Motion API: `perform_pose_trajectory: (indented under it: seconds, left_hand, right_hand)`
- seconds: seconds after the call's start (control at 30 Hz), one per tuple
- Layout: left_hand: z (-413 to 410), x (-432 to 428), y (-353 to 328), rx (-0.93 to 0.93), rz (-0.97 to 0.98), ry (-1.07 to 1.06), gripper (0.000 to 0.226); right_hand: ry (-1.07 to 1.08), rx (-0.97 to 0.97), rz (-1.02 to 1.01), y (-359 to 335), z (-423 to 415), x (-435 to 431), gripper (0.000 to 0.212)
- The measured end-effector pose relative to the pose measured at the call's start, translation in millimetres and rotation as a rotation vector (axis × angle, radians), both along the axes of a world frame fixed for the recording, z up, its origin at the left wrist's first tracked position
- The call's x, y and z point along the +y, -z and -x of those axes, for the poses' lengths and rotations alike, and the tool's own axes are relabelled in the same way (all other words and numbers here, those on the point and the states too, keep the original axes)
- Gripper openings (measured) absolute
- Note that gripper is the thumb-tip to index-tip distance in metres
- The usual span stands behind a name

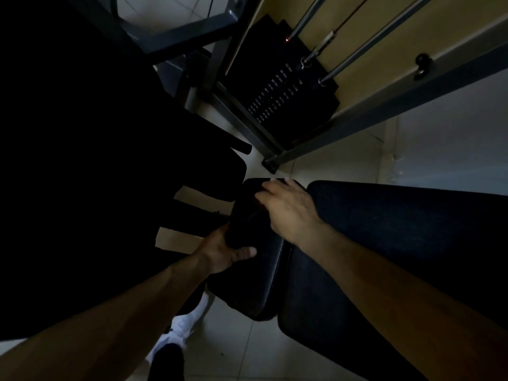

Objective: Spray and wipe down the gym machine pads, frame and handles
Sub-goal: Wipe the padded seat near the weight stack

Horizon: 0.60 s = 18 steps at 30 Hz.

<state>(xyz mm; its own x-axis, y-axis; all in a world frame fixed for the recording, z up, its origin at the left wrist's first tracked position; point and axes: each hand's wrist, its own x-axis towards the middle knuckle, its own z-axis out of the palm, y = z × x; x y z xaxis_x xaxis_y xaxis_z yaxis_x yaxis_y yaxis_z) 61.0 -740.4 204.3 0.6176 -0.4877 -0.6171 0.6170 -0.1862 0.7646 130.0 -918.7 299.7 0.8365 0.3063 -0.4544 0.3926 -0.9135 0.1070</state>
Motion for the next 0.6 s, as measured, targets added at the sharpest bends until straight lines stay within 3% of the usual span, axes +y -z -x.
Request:
perform_pose_trajectory:
  seconds: [0.07,0.2,0.33,0.43,0.6]
  left_hand:
    - [2.4,1.0,5.7,0.007,-0.007,0.011,0.086]
    - [11.0,-1.3,9.6,-0.004,-0.033,-0.013,0.064]
    - [13.2,-2.7,7.4,-0.043,-0.061,-0.065,0.082]
    - [13.9,-1.4,5.6,-0.053,-0.072,-0.073,0.073]
    - [16.3,-2.6,11.8,0.001,-0.091,-0.111,0.086]
  right_hand:
    - [0.014,0.014,0.046,13.2,-23.8,8.2,0.051]
    - [0.099,0.033,0.087,28.1,-47.8,28.5,0.045]
    - [-0.145,0.204,0.06,27.0,-0.8,36.5,0.057]
    - [-0.24,0.358,0.044,20.9,5.0,32.7,0.057]
    - [-0.015,0.097,0.156,38.9,-52.3,28.1,0.043]
